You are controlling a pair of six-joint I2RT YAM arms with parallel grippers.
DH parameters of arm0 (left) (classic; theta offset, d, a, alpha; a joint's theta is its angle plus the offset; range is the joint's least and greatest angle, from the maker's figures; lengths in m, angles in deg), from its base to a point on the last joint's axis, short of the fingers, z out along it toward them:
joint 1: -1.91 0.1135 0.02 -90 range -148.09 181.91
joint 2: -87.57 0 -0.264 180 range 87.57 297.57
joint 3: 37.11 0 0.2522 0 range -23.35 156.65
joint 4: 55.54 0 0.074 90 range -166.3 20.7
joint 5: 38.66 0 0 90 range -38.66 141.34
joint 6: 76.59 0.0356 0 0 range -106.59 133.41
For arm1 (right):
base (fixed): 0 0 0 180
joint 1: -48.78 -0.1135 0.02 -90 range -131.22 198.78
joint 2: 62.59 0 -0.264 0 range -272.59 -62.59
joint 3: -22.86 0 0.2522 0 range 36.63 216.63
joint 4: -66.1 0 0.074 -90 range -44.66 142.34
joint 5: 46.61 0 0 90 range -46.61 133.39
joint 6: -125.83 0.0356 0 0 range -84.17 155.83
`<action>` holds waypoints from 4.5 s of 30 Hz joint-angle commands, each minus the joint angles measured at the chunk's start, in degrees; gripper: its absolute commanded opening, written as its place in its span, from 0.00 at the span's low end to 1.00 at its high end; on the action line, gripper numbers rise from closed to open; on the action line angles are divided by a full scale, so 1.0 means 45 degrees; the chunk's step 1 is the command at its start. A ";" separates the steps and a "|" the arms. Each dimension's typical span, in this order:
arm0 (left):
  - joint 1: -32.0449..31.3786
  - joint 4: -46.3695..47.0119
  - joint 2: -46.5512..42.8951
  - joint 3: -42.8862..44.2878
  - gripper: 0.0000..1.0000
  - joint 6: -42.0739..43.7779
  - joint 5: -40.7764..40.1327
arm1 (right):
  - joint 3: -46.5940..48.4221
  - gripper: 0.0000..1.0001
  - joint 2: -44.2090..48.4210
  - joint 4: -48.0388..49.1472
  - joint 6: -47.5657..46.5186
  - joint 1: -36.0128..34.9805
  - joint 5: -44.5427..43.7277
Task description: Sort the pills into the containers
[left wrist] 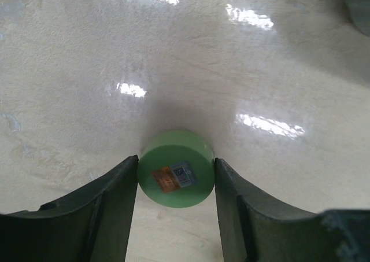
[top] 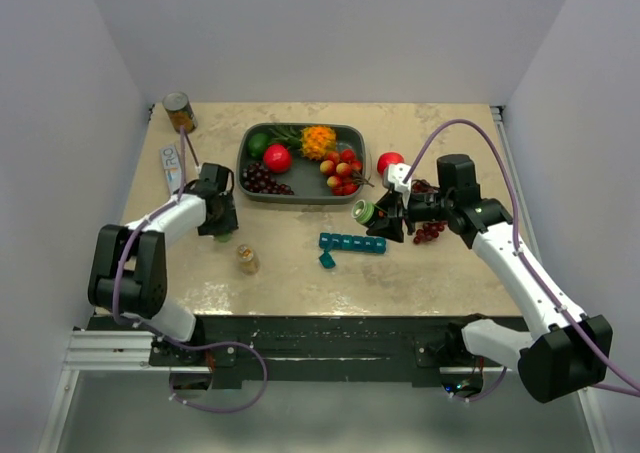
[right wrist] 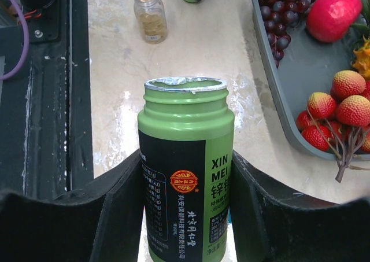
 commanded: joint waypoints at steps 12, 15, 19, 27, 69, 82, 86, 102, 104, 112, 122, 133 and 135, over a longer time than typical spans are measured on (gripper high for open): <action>-0.2646 0.3042 -0.6655 -0.0981 0.08 -0.1378 0.7738 | 0.0116 0.00 -0.0132 -0.1534 -0.3003 0.0100 0.1518; -0.3858 0.5598 -0.7163 -0.1917 0.06 -0.3253 0.8755 | 0.0058 0.00 -0.0170 -0.1749 -0.3377 0.0100 0.1538; -0.5399 0.8917 -0.7186 -0.2933 0.06 -0.5225 0.8952 | -0.0040 0.00 -0.0346 -0.1789 -0.3514 0.0100 0.1090; -0.6964 1.1365 -0.5780 -0.3033 0.05 -0.6284 0.8523 | -0.0235 0.00 -0.0464 -0.1731 -0.3749 0.0081 0.0502; -0.8353 0.9984 -0.3221 -0.0612 0.02 -0.6932 0.7155 | -0.0372 0.00 -0.0679 -0.1183 -0.3221 -0.1111 -0.0611; -0.8353 0.6838 -0.1387 0.1848 0.01 -0.3943 0.9301 | -0.0060 0.00 -0.0620 -0.2023 -0.3787 -0.1131 0.0892; -0.8275 0.4594 -0.1208 0.2883 0.00 -0.2926 0.8740 | -0.0060 0.00 -0.0503 -0.1927 -0.3769 -0.1111 0.0561; -0.8157 0.1527 -0.0157 0.4680 0.05 0.2423 1.1375 | 0.0057 0.00 -0.0405 -0.2316 -0.3768 -0.0564 0.2651; -0.8138 0.1250 -0.0057 0.4994 0.06 0.2699 1.0929 | 0.0057 0.00 -0.0424 -0.2297 -0.3768 -0.0525 0.2651; -0.8333 0.1659 -0.0173 0.5287 0.08 0.1646 0.9636 | -0.0079 0.00 -0.0424 -0.1829 -0.3261 -0.0466 0.2397; -0.8743 0.1757 -0.0660 0.4917 0.27 0.2231 0.9245 | -0.0118 0.00 -0.0366 -0.1457 -0.2578 -0.0076 0.3138; -0.8743 0.1992 -0.1150 0.4741 0.47 0.1957 0.8718 | -0.0177 0.00 -0.0229 -0.1398 -0.2557 0.0139 0.3197; -0.8743 0.1895 -0.1189 0.4741 0.47 0.1977 0.8640 | -0.0177 0.00 -0.0210 -0.1398 -0.2577 0.0139 0.3217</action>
